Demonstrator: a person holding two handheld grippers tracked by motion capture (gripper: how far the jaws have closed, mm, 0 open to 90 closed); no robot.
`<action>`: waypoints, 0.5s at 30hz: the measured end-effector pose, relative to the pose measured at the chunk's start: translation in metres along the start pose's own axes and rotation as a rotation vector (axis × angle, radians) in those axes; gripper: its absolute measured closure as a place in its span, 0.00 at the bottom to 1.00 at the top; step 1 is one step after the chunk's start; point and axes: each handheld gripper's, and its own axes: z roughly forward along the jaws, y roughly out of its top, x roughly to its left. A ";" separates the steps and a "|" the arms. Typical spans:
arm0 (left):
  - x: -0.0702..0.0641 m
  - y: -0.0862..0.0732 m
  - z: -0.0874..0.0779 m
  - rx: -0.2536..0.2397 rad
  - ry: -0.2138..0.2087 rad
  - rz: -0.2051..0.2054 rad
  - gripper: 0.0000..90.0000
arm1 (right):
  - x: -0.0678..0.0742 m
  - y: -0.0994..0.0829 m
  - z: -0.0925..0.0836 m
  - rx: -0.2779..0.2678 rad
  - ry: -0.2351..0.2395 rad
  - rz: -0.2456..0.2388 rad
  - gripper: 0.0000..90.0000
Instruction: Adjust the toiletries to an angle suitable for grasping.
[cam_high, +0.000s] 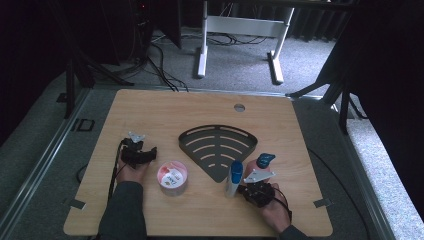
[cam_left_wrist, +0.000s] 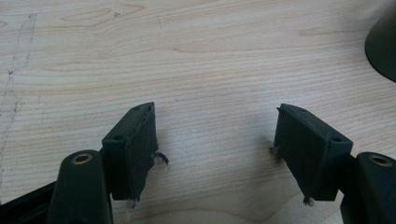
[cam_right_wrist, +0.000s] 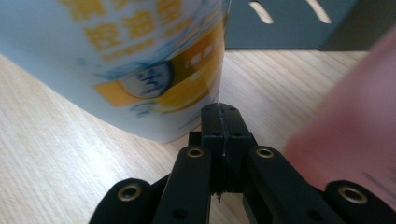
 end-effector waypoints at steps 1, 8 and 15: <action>0.000 0.000 0.000 0.000 0.000 0.000 0.34 | 0.001 0.001 0.001 0.001 0.004 -0.008 1.00; 0.000 0.000 0.000 0.000 0.000 0.000 0.34 | 0.011 0.008 0.008 0.002 0.027 -0.028 1.00; 0.000 0.000 0.000 0.000 0.000 0.000 0.34 | 0.021 0.018 0.016 0.003 0.053 -0.052 1.00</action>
